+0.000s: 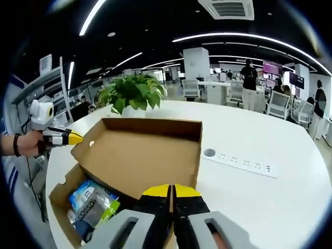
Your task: Operate the shoe box by opening the lid, removing the specified soft item, and placing it in the target area until the item is outside and the box remains undamaged.
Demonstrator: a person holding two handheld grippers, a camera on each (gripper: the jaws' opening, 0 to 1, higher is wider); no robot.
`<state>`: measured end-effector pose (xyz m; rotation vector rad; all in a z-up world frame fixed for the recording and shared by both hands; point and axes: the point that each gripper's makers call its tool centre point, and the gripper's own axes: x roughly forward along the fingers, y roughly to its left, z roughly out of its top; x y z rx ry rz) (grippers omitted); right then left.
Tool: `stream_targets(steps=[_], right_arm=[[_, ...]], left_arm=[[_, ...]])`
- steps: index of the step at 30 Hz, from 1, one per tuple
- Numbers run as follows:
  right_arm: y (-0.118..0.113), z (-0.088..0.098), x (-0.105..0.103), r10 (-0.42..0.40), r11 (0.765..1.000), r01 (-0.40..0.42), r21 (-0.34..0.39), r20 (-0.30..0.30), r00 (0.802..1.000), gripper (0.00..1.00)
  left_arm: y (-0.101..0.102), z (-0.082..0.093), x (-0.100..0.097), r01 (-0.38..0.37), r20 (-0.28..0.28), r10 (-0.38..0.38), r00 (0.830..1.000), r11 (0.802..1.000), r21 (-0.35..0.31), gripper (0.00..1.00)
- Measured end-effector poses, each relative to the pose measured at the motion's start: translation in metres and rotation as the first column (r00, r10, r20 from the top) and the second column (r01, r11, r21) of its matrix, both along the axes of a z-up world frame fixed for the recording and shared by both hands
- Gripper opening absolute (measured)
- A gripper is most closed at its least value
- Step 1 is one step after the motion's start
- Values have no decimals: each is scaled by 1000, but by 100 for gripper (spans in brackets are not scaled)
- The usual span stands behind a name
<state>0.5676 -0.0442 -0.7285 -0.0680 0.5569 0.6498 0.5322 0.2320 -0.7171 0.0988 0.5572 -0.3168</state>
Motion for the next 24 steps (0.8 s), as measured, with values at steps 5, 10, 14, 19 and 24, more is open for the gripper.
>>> stream_targets(steps=[5,10,14,19,24], right_arm=[[-8,-1,-1,-12,1000,12,2,-9,1000,0],[-9,-3,-4,-9,1000,9,-3,-15,1000,0],[-8,-7,-9,-7,1000,7,-2,-23,1000,0],[-5,-13,-18,2,1000,-2,-3,-36,999,0],[-5,-13,-27,16,1000,-17,-8,-43,999,0]], left_arm=[[1,-9,6,6,-25,-6,1000,1000,12,1],[1,-18,7,14,-62,-13,998,1000,13,0],[-3,-24,5,37,-64,-36,997,999,18,0],[0,-22,7,25,-63,-25,998,1000,14,0],[4,-18,3,14,-51,-13,999,1000,17,0]])
